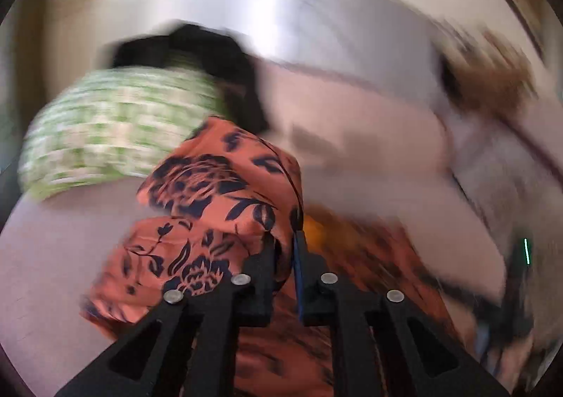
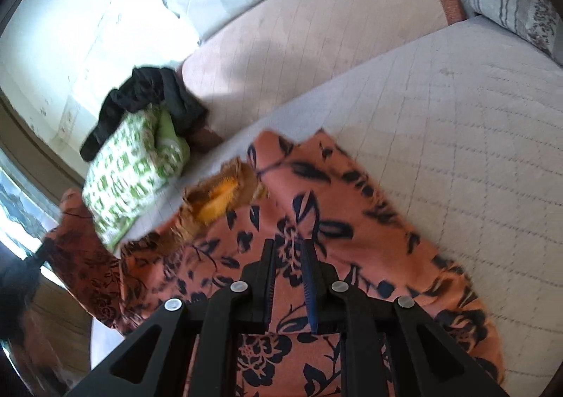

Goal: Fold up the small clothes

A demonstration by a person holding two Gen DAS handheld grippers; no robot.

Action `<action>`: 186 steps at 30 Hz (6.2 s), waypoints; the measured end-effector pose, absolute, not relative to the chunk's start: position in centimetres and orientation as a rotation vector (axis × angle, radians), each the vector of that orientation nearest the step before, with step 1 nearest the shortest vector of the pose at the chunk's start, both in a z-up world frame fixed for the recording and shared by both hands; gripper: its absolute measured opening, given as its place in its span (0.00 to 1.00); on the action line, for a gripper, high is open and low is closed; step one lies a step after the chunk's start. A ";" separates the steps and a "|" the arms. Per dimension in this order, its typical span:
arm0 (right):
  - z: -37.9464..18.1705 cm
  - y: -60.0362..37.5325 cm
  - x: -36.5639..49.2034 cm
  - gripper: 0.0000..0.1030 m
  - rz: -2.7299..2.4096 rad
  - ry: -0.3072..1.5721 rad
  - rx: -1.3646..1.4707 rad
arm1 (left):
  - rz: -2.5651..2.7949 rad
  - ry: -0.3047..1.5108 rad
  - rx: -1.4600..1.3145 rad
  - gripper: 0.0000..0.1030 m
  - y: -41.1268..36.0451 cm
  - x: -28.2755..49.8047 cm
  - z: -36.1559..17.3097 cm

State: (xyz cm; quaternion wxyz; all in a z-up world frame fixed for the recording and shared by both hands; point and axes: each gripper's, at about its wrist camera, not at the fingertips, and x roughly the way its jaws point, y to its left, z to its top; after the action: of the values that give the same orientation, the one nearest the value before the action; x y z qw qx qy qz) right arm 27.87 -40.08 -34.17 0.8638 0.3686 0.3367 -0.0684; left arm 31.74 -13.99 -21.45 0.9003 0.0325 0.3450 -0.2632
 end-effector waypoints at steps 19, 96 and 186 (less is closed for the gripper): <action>-34.9 -40.5 29.0 0.66 -0.015 0.754 0.847 | -0.068 0.841 -0.070 0.76 -0.7 36.3 -28.9; -35.6 -41.1 25.4 0.15 -0.002 0.861 0.757 | -0.161 0.861 -0.136 0.88 2.8 37.7 -27.9; -34.0 -31.7 30.9 0.30 -0.064 0.926 0.389 | -0.049 0.968 -0.152 0.85 0.9 38.3 -31.7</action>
State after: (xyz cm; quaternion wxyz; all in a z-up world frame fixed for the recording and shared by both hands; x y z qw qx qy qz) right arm 30.85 -31.69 -34.05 0.8761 0.1863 0.4437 -0.0305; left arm 38.28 0.88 -31.66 0.8821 -0.0728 0.4648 -0.0236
